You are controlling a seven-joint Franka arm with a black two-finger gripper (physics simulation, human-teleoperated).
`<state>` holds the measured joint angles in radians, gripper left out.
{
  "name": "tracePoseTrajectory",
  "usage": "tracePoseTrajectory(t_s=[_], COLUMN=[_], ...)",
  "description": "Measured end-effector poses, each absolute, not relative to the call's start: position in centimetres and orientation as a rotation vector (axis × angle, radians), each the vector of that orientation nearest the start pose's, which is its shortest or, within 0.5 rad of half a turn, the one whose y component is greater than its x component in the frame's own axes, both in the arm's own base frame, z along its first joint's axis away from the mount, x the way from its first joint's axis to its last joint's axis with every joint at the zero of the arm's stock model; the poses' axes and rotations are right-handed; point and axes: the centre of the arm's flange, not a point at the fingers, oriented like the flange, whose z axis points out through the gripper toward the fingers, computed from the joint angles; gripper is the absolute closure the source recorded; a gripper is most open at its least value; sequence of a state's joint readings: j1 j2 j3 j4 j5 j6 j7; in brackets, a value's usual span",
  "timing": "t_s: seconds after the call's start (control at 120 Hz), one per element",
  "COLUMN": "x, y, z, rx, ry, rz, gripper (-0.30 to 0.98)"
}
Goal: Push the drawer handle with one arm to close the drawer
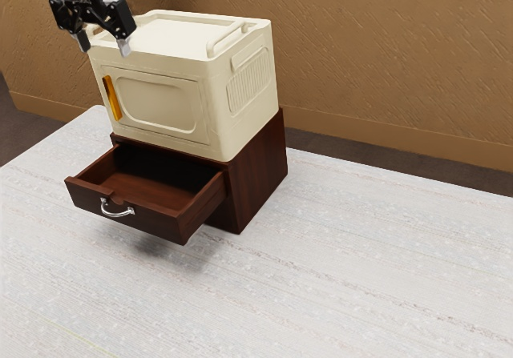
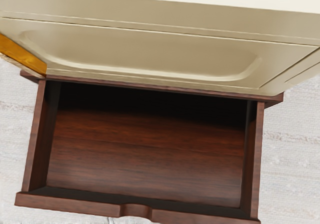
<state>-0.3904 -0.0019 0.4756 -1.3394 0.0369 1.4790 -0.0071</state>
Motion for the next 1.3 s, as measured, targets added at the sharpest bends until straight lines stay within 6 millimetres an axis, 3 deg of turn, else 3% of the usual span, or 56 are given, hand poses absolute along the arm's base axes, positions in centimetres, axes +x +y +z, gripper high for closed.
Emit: tracePoseTrajectory(t_s=[0.125,0.133,0.192,0.217,0.25,0.317,0.425,0.533,0.667,0.792,0.867,0.967,1.092,1.167,1.3], x=[53.4,53.2,48.9,47.5,46.2,45.8,46.9,47.3,46.2,41.7,39.7,36.8,33.0,32.3,33.4], y=[6.5,6.6,7.1,8.7,11.8,16.7,19.3,18.8,15.1,14.1,12.2,9.0,7.3,6.3,5.6], z=[72.6,73.1,81.6,83.4,84.4,83.9,81.3,79.2,78.0,73.5,70.1,65.0,57.4,53.4,47.3], rx=[-3.093,-3.093,-3.081,-3.067,-3.039,-2.987,-2.974,-3.016,-3.114,-3.211,-3.237,-3.248,-3.223,-3.215,-3.212], ry=[-0.196,-0.198,-0.199,-0.246,-0.349,-0.515,-0.592,-0.579,-0.453,-0.362,-0.282,-0.173,-0.172,-0.158,-0.156], rz=[-0.219,-0.231,-0.493,-0.551,-0.582,-0.559,-0.48,-0.378,-0.279,-0.178,-0.124,-0.029,0.122,0.164,0.224], gripper=[0.02,0.02,0.02,0.02,0.02,0.02,0.02,0.02,0.02,0.02,0.02,0.02,0.02,0.02,0.02])
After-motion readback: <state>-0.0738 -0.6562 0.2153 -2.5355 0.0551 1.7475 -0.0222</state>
